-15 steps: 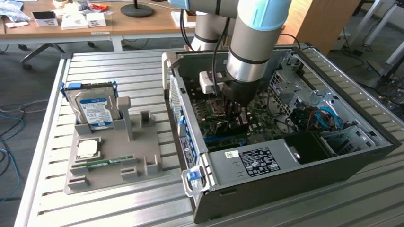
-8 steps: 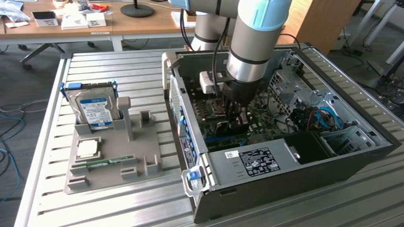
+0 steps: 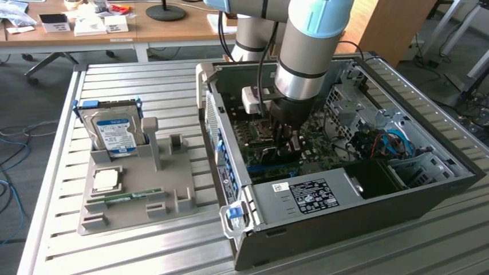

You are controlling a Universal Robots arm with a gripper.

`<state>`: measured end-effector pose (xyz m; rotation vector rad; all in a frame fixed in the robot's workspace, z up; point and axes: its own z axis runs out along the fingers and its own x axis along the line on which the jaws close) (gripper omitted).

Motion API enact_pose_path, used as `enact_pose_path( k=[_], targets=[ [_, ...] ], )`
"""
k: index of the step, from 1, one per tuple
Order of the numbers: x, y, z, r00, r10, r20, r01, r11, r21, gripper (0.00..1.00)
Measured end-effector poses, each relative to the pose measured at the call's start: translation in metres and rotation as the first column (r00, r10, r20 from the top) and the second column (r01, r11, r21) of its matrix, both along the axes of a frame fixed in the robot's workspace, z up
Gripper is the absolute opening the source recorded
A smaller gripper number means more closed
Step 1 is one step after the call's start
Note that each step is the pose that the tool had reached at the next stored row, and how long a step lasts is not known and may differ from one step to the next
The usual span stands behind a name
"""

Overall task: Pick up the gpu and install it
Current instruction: 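Insert the gpu into the slot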

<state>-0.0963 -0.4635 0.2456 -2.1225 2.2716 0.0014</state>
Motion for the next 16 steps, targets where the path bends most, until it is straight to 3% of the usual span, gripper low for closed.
enact_pose_path(
  k=[16],
  targets=[
    [0.0,-0.0002,0.004,1.0,0.0,0.0002,0.0,1.0,0.0002,0.27]
  ],
)
